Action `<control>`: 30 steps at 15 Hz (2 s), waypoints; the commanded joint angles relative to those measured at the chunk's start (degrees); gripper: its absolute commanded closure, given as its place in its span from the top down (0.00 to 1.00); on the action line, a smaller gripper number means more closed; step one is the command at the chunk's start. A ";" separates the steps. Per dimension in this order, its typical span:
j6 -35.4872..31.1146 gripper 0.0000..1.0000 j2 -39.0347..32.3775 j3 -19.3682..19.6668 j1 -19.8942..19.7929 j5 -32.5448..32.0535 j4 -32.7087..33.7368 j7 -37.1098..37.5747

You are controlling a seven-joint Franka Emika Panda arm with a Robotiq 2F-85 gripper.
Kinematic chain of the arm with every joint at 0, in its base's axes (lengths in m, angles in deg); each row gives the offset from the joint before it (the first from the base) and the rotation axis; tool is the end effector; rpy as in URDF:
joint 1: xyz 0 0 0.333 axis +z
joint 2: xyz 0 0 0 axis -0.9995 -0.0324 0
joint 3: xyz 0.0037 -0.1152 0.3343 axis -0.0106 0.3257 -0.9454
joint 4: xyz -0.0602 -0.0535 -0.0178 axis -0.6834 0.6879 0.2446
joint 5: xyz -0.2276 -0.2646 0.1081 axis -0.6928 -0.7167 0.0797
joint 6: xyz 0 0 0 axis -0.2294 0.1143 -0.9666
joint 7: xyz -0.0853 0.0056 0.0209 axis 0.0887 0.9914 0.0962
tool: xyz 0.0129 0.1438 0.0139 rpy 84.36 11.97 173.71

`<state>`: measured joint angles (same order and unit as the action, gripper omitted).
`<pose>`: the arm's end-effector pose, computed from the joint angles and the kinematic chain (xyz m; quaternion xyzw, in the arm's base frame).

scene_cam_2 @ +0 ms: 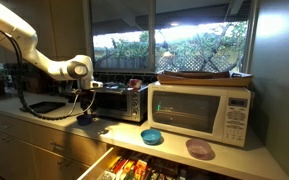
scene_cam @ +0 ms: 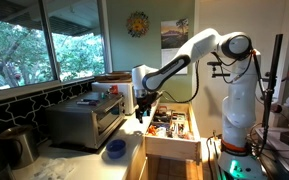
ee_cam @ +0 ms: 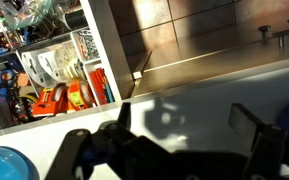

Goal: Pour the water out of the blue cup and into the blue bowl

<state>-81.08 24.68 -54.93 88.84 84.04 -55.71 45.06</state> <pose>0.4741 0.0508 0.4245 0.9955 -0.0797 -0.0001 0.0504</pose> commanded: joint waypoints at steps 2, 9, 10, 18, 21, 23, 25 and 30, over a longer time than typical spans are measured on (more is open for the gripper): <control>-0.74 1.00 -0.39 -0.39 1.97 4.13 -2.37 5.77; -19.58 1.00 -0.42 -2.58 5.01 12.20 -8.08 12.41; -21.71 1.00 -1.16 -3.09 5.42 11.79 -8.41 13.30; -35.97 1.00 -8.14 -4.19 7.30 1.17 -8.43 27.42; -33.91 1.00 -7.66 -3.70 7.74 2.67 -8.20 25.37; -33.91 1.00 -8.27 -3.45 7.81 2.53 -7.58 25.50; -34.87 1.00 -8.53 -3.46 7.85 3.35 -7.17 25.63; -34.11 1.00 -8.00 -3.58 8.24 6.03 -6.30 23.73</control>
<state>-115.27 16.63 -59.38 96.27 89.83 -61.99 69.07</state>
